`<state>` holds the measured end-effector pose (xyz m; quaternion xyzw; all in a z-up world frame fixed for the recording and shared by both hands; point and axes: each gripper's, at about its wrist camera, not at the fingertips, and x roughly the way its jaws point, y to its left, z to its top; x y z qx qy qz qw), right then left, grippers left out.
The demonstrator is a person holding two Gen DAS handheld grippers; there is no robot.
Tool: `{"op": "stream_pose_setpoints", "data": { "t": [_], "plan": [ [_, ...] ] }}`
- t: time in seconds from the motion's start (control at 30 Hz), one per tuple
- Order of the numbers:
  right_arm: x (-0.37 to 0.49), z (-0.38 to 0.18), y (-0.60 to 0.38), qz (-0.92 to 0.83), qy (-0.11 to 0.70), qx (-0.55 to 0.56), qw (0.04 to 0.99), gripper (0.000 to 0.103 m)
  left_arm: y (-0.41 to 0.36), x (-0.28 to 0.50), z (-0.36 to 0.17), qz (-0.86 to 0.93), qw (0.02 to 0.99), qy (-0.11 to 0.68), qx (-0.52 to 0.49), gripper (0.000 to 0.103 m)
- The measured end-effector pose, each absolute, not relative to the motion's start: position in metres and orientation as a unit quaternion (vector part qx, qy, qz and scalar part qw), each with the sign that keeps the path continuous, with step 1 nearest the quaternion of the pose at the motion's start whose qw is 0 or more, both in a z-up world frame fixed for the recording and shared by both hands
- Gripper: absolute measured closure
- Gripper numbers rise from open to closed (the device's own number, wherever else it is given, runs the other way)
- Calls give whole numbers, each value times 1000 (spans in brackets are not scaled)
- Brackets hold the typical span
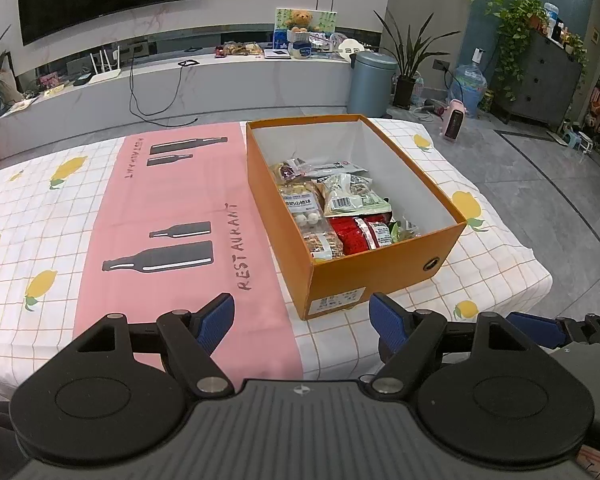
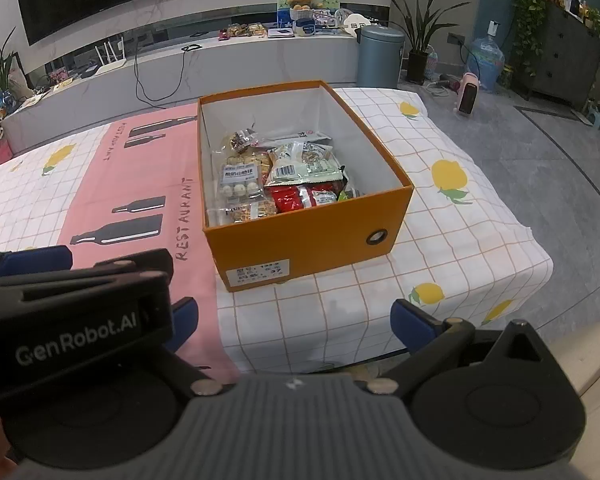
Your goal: Organize snacks
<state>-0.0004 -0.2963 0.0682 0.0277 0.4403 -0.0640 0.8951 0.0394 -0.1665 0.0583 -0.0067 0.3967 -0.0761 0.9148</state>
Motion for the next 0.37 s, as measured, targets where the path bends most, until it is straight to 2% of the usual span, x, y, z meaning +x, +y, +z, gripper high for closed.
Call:
{"op": "stream_pose_setpoints", "data": {
  "t": [0.37],
  "plan": [
    [-1, 69, -295, -65, 437, 22, 897, 4, -166, 39, 58, -75, 916, 394, -6, 13]
  ]
}}
